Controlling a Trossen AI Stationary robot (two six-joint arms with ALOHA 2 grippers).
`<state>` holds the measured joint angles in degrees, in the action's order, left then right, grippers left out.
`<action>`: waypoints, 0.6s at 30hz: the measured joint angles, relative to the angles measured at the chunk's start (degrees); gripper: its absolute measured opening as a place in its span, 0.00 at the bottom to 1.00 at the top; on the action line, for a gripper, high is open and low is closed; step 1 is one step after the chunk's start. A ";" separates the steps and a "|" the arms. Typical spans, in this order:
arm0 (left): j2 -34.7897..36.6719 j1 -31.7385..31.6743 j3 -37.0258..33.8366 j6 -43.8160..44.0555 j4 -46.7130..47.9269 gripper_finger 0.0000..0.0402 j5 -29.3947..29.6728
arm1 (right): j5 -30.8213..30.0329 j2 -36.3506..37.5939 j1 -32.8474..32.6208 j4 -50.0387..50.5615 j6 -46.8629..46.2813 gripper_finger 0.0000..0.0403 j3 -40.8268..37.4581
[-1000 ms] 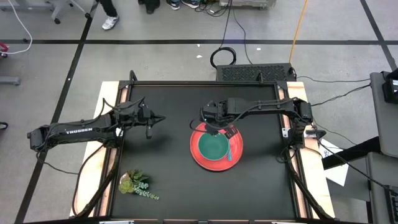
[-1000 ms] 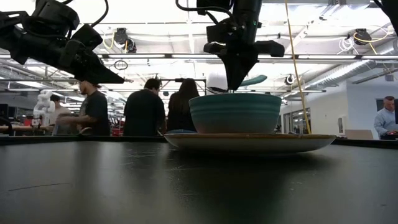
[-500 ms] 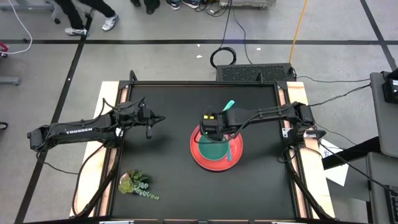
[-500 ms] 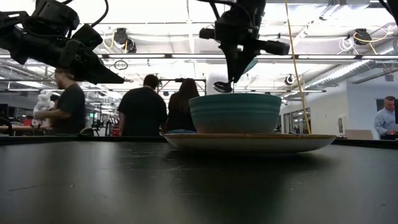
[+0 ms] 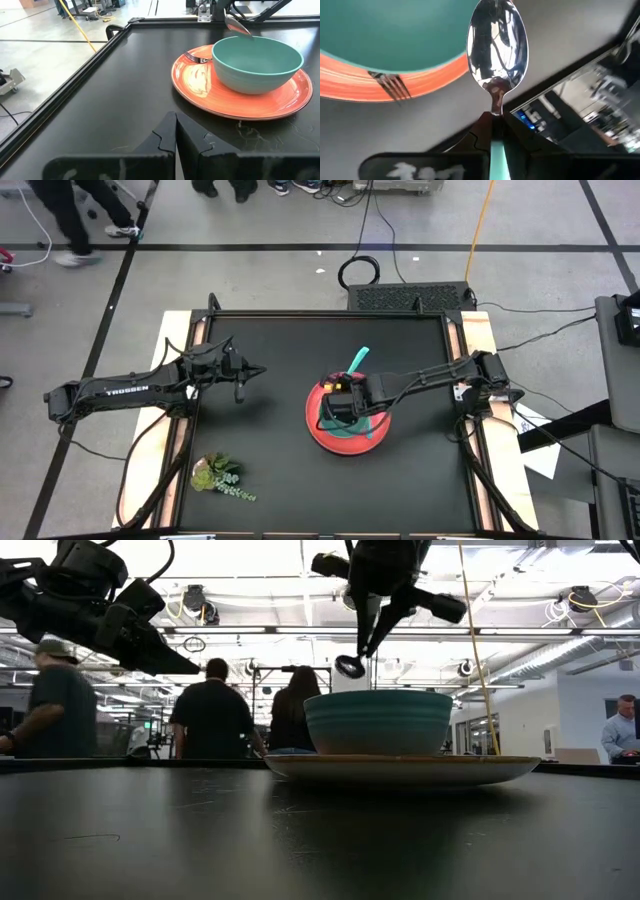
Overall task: Set table place
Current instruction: Put the blue spoon into the green bowl
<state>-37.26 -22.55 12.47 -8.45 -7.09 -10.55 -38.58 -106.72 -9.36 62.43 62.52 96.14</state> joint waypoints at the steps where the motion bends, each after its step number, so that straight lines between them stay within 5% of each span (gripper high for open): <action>1: 0.00 0.00 0.00 0.02 0.00 0.04 0.00 | -0.23 0.00 -0.18 -0.89 1.33 0.04 -0.62; 6: 0.00 0.00 0.00 0.74 0.00 0.04 -0.02 | -2.44 -0.02 -0.20 -7.05 6.65 0.04 -5.86; 12: 0.00 0.00 0.00 1.27 0.00 0.04 -0.02 | -15.03 -0.04 -1.09 -12.32 14.11 0.04 -12.93; 18: 0.00 0.00 0.00 1.49 0.00 0.04 -0.02 | -15.80 -0.04 -2.85 -14.83 12.09 0.04 -14.10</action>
<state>-37.25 -22.55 12.47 -6.96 -7.09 -10.57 -54.38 -106.76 -12.20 47.60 74.61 82.04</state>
